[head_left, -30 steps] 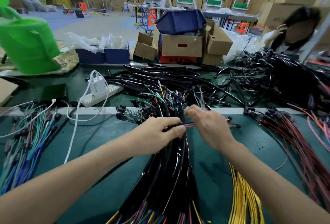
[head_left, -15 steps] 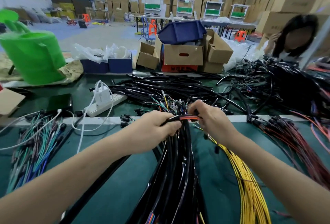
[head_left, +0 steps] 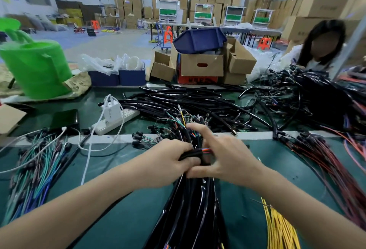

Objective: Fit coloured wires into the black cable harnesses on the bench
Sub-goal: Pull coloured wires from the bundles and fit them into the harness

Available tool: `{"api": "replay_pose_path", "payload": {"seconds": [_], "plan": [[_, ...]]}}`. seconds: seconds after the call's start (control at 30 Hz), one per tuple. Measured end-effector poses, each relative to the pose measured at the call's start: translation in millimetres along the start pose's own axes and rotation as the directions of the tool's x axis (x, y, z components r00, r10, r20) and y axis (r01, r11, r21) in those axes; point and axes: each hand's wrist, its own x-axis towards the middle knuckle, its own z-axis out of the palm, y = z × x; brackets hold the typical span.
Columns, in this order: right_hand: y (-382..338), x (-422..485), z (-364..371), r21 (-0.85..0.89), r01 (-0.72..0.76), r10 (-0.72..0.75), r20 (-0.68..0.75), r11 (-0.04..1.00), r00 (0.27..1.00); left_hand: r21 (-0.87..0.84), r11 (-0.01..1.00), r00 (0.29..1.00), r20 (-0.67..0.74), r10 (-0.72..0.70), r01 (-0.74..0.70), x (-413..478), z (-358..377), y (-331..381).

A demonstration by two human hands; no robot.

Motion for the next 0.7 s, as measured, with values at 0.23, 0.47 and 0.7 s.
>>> {"api": "replay_pose_path", "payload": {"seconds": [0.23,0.47,0.7], "plan": [[20,-9,-1,-0.338,-0.039,0.083,0.116,0.940,0.990,0.093,0.996,0.999,0.038,-0.011,0.007,-12,0,-5],[-25,-7,-1,-0.307,0.175,-0.114,0.207,0.936,0.972,0.240,0.963,0.981,0.113,-0.157,0.126,-1,26,9],[-32,-7,10,-0.301,0.135,-0.090,0.159,0.944,0.983,0.114,0.969,0.973,0.056,-0.226,0.218,-6,31,5]]}}
